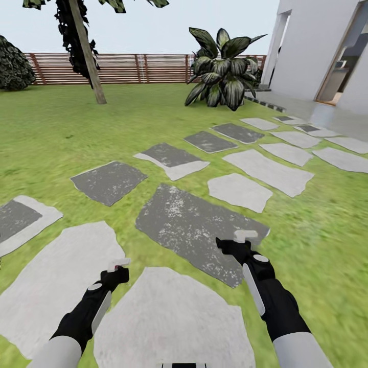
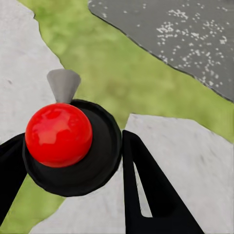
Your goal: In the garden, pick up the pesticide atomizer on the floor and spray pesticide onto both trees until each tree trunk is fully covered.
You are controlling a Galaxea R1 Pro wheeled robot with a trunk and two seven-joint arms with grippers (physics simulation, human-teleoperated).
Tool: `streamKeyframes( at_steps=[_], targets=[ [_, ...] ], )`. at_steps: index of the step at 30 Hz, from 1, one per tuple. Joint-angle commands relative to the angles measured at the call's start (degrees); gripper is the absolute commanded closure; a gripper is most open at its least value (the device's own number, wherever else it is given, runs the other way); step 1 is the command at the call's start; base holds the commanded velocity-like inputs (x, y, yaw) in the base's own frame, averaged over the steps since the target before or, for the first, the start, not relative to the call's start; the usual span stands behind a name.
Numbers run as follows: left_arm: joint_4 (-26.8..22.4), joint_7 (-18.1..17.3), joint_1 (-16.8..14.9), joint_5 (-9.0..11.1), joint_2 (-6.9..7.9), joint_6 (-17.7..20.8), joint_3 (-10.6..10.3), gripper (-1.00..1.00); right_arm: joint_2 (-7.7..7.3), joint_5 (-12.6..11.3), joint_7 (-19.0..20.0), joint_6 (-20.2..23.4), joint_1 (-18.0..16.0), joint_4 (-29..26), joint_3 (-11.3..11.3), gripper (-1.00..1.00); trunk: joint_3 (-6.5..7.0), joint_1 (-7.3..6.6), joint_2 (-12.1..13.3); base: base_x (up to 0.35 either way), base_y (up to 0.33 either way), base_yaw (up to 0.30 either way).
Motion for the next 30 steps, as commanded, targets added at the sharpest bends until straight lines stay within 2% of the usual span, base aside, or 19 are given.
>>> streamKeyframes(
  at_steps=[1, 30],
  targets=[
    [-0.02, 0.01, 0.0, -0.01, -0.01, 0.0, 0.0, 1.0, 0.0, 0.0, 0.0, 0.0, 0.0, 0.0, 0.0, -1.0, 0.0, 0.0, 0.0, 0.332, 0.012, 0.207],
    [0.16, 0.01, 0.0, 0.04, -0.11, 0.09, 0.0, 1.0, 0.0, 0.0, 0.0, 0.0, 0.0, -0.01, 0.0, -1.0, 0.0, 0.0, 0.0, 0.336, 0.003, 0.273]
  ],
)
